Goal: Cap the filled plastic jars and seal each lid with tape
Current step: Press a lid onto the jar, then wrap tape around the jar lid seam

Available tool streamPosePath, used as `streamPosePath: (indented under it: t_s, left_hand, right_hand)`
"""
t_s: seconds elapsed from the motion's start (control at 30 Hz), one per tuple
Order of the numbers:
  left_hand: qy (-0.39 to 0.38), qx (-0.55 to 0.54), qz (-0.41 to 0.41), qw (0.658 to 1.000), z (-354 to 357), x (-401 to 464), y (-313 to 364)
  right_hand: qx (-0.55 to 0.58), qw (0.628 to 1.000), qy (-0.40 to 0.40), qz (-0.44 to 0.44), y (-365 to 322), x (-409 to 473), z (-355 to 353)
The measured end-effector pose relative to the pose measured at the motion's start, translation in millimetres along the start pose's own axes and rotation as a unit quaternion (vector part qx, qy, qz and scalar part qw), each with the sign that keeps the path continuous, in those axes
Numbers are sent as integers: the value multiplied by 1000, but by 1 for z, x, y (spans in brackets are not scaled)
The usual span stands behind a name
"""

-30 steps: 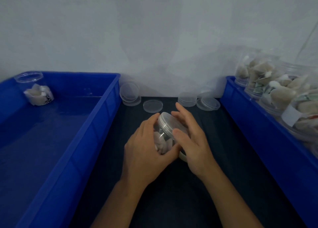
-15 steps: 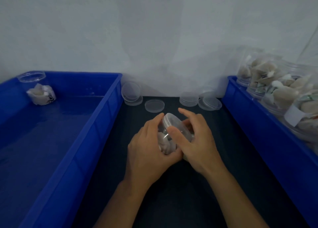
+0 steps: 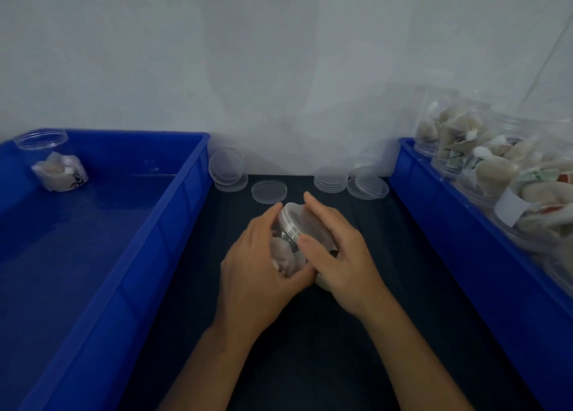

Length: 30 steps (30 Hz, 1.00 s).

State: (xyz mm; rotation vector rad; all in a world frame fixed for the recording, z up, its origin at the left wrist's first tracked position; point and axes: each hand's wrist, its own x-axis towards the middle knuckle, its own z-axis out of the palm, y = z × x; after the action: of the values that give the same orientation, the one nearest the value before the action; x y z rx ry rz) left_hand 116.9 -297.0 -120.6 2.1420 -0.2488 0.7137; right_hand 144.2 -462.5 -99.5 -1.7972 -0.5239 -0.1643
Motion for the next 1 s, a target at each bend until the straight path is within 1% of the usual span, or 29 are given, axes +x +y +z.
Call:
streamPosePath:
  t_s: [0.13,0.2,0.27,0.33,0.37,0.4,0.43,0.47,0.5,0.53,0.57,0.6,0.63,0.73,0.8,0.83,0.87,0.93,1.0]
  left_hand:
    - [-1,-27,-24,999,4,-1,-6]
    - [8,-39,-27,999,7,-2,-7]
    - [24,-55,-33,998,9,-2,-5]
    - [53,-89,-57,993,8,-1,-4]
    - [66,-110,-72,989,6,1,-5]
    - [74,-126,-86,985,5,2,-7]
    - [77,-137,-98,983,4,3,-8]
    - [78,-141,-108,981,2,5,-10]
    - [77,-141,-118,980,1,6,-12]
    - [73,-136,-125,980,0,7,-14]
    - [70,-126,-129,981,0,7,-15]
    - [68,-109,-128,983,0,7,-17]
    - [65,-95,-126,985,-1,7,-18]
    - [60,-77,-124,988,-3,7,-19]
    - [53,-53,-149,986,-5,7,-15]
    - [59,-36,-156,985,-6,5,-11]
    - [80,-9,-144,986,-9,4,-6]
    - [143,54,-64,986,-12,3,10]
    - [199,62,37,977,-14,2,23]
  right_hand:
    - [-77,996,52,11,-8,3,4]
    - [-95,994,44,24,-10,4,2]
    - [-70,996,16,55,-12,5,-2]
    - [-67,994,18,80,-10,5,-10]
    - [-96,991,41,87,-7,5,-15]
    - [-158,982,60,86,-4,5,-22]
    - [-240,966,49,80,0,5,-28]
    - [-316,946,2,75,3,5,-34]
    - [-375,922,-62,75,6,5,-37]
    - [-416,897,-121,81,8,5,-38]
    - [-440,878,-165,92,11,4,-39]
    - [-448,868,-190,101,13,4,-39]
    - [-445,866,-198,109,14,3,-39]
    - [-427,882,-166,110,16,2,-41]
    - [-350,920,-130,118,12,2,-41]
    - [-291,944,-109,115,9,1,-40]
    - [-235,964,-84,94,4,2,-37]
    - [-161,986,-22,26,-7,1,-32]
    - [-112,992,13,-57,-17,-2,-25]
